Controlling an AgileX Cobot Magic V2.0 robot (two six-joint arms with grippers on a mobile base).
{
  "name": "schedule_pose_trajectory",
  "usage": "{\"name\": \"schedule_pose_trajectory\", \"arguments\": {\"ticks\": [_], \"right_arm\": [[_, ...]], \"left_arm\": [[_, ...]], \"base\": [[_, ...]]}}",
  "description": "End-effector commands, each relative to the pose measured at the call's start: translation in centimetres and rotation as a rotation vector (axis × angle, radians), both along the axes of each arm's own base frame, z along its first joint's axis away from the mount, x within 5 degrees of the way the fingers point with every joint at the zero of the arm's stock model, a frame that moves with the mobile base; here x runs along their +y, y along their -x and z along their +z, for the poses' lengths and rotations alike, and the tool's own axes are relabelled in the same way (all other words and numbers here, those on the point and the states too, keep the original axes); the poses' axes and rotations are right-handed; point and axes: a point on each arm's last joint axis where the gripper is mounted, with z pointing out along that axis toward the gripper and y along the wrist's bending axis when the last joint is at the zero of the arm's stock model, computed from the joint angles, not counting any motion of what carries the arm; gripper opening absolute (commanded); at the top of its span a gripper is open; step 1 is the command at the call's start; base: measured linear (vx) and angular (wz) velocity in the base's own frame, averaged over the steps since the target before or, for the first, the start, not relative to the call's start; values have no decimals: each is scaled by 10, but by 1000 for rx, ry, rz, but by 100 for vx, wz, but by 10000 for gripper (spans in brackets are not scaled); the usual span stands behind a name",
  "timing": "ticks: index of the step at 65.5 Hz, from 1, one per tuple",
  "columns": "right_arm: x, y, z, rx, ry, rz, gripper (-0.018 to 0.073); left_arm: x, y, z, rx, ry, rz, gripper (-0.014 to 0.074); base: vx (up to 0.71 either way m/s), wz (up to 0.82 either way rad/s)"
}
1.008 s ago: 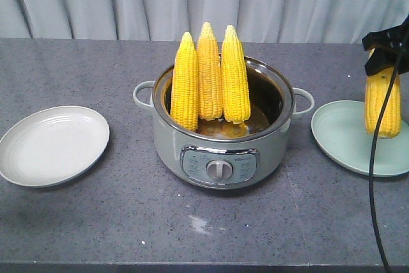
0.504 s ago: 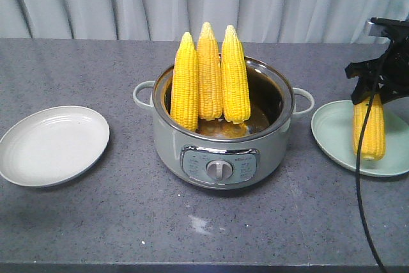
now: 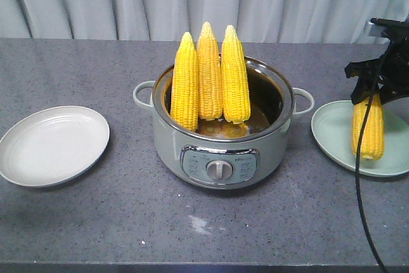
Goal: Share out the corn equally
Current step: 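Carry the cob over the pale green plate and release it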
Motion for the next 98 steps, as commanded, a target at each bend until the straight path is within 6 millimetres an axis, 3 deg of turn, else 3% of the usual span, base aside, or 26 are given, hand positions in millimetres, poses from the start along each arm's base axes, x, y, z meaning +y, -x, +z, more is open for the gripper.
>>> {"name": "schedule_pose_trajectory", "arguments": {"ticks": [1, 13, 26, 53, 65, 77, 88, 98], "right_arm": [[1, 12, 26, -25, -6, 6, 270], [1, 17, 8, 38, -10, 6, 270], [0, 17, 8, 38, -4, 7, 310], [0, 15, 11, 5, 5, 0, 599], [0, 20, 34, -92, 22, -11, 594], [5, 38, 67, -188, 39, -2, 594], [11, 68, 86, -301, 65, -1, 594], [17, 109, 108, -413, 97, 1, 594]], "left_arm": [[0, -1, 13, -81, 15, 5, 606], [0, -1, 13, -82, 14, 4, 606], [0, -1, 13, -82, 14, 4, 606], [0, -1, 13, -78, 13, 4, 606], [0, -1, 13, -78, 13, 4, 606], [0, -1, 13, -78, 13, 3, 606], [0, -1, 13, -79, 11, 3, 606], [0, -1, 13, -80, 7, -2, 606]], "base": [[0, 0], [0, 0], [0, 0], [0, 0], [0, 0], [0, 0], [0, 0], [0, 0]]}}
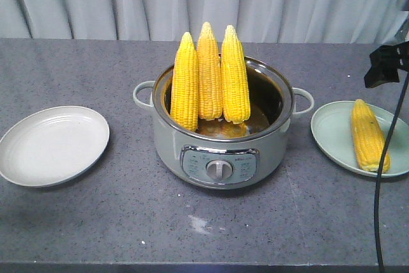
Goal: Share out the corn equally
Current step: 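Carry the cob over the pale green plate and release it, then reach the left gripper to the corn cob nearest the cream plate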
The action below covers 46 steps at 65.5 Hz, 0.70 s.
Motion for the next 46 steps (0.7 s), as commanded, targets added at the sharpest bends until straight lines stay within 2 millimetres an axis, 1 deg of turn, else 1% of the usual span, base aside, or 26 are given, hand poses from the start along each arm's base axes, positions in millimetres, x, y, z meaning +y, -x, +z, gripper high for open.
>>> {"name": "schedule_pose_trajectory", "arguments": {"ticks": [1, 2, 11, 18, 25, 31, 37, 41, 46], "right_arm": [[5, 31, 40, -186, 33, 0, 594], [6, 36, 44, -202, 38, 2, 594], [12, 75, 58, -277, 65, 13, 594], [18, 104, 60, -316, 72, 8, 594], [22, 129, 60, -352, 79, 3, 594], [24, 141, 62, -382, 84, 0, 594], [25, 145, 65, -401, 83, -1, 594], [25, 146, 65, -405, 83, -2, 594], [25, 146, 65, -405, 83, -2, 594]], "left_arm": [[0, -1, 13, -86, 12, 2, 605], [0, -1, 13, -86, 12, 2, 604], [0, -1, 13, -86, 13, 1, 594], [-2, -1, 13, -85, 17, -10, 587], [-4, -1, 14, -93, 29, -25, 587], [-5, -5, 15, -120, 35, -39, 587], [-9, -15, 19, -134, 48, -75, 587], [-13, -24, 22, -135, 68, -113, 587], [-23, -42, 24, -127, 82, -173, 587]], "base": [[0, 0], [0, 0], [0, 0], [0, 0], [0, 0], [0, 0], [0, 0], [0, 0], [0, 0]]}}
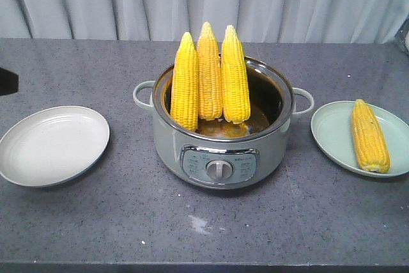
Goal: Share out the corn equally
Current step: 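Reach the left gripper to the corn cob nearest the cream plate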
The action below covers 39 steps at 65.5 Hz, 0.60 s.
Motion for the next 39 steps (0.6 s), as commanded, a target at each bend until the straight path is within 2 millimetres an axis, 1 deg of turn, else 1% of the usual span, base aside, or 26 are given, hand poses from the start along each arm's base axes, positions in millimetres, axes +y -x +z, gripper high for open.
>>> {"name": "schedule_pose_trajectory", "arguments": {"ticks": [1, 7, 19, 26, 29, 39], "right_arm": [[0, 1, 14, -99, 6, -11, 594], [0, 1, 14, -99, 5, -11, 594], [0, 1, 14, -99, 4, -10, 594], [0, 1, 14, -99, 4, -10, 594], [0, 1, 14, -99, 4, -10, 594], [0, 1, 14, -100, 4, -11, 594]], "left_arm": [[-13, -19, 20, -102, 51, -65, 587], [-29, -38, 25, -106, 57, -128, 587], [-71, -81, 29, -108, 60, -244, 587], [-93, -103, 25, -99, 60, -290, 587], [-101, -114, 20, -90, 57, -304, 587], [-123, -139, 13, -98, 53, -341, 587]], "base": [[0, 0], [0, 0], [0, 0], [0, 0], [0, 0], [0, 0]]}}
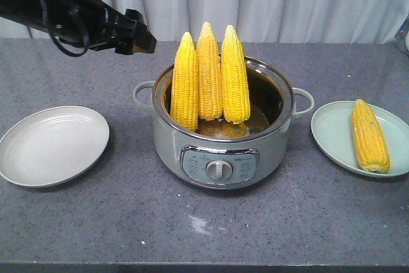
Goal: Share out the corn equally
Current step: 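Reach the left gripper to the corn cob nearest the cream plate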
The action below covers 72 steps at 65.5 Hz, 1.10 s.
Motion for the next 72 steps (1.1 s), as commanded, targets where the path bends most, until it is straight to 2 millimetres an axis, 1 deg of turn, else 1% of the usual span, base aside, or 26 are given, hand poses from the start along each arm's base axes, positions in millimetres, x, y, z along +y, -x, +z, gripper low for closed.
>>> {"name": "schedule_pose_trajectory", "arguments": {"ticks": [1, 13, 22, 34, 55, 72], "right_arm": [[0, 1, 15, -102, 5, -11, 594], [0, 1, 15, -107, 6, -13, 594], [0, 1, 15, -107, 6, -13, 594], [0, 1, 15, -107, 4, -13, 594], [0, 1, 15, -111, 3, -13, 594], [0, 1, 15, -111, 3, -13, 594]], "left_arm": [[-12, -7, 22, -114, 61, -14, 587], [-37, -27, 11, -121, 51, -63, 587], [-48, -36, 2, -126, 57, -71, 587], [-52, -47, -12, -119, 54, -62, 587], [-57, -60, -28, -117, 56, -49, 587], [-57, -62, -28, -142, 45, -60, 582]], "base": [[0, 0], [0, 0], [0, 0], [0, 0], [0, 0], [0, 0]]}}
